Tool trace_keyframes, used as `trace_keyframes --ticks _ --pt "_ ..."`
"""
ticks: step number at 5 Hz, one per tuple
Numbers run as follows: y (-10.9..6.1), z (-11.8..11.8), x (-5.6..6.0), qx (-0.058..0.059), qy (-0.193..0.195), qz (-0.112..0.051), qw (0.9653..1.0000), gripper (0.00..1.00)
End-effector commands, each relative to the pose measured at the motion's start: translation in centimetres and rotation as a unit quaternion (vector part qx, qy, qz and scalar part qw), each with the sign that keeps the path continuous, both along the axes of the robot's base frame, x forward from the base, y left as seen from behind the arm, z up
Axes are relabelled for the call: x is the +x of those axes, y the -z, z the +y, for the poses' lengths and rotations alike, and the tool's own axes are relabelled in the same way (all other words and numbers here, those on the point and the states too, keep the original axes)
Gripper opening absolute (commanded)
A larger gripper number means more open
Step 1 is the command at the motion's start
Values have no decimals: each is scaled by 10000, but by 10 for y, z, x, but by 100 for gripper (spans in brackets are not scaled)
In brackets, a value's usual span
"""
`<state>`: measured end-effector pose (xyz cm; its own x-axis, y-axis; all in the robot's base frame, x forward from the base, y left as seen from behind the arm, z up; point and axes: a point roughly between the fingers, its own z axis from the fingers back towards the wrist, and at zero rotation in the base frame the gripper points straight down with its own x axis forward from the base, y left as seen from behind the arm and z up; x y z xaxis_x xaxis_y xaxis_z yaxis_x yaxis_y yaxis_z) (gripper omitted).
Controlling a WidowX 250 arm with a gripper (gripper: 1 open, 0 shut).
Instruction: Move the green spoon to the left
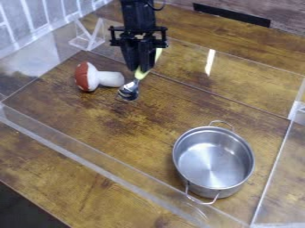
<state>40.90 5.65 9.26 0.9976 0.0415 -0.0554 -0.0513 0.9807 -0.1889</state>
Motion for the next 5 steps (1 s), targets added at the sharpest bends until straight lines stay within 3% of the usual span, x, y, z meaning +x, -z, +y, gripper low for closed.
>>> trace_keyframes --ticks 1,3,5 --pt "-53 8 -7 107 11 -635 9979 0" --pt "-62 31 -27 113 -39 -660 9977 0" --pt "-61 6 -46 137 -284 -628 9975 0"
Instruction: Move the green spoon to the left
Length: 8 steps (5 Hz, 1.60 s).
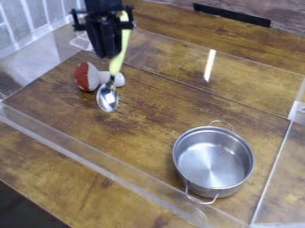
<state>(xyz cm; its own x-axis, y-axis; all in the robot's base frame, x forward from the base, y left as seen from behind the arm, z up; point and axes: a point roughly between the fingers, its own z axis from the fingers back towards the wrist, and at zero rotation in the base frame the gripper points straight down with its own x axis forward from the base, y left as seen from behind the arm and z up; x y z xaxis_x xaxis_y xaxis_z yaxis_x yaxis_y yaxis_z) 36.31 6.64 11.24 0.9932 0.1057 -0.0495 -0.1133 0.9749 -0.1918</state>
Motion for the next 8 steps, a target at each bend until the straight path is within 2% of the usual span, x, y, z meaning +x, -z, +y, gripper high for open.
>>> trace_keyframes --ticks 1,2,3,4,6,7,8 --pt "-34 4 -11 169 74 -556 9983 0" --pt "-13 7 -14 186 170 -483 9985 100" --pt "7 5 -11 187 453 -409 9980 100" --pt "22 3 -10 175 689 -267 9971 100" --pt "57 -14 -1 164 14 -53 9998 100" --pt "67 -22 3 186 -353 44 9992 100" --pt "66 -22 6 205 -28 58 9998 0"
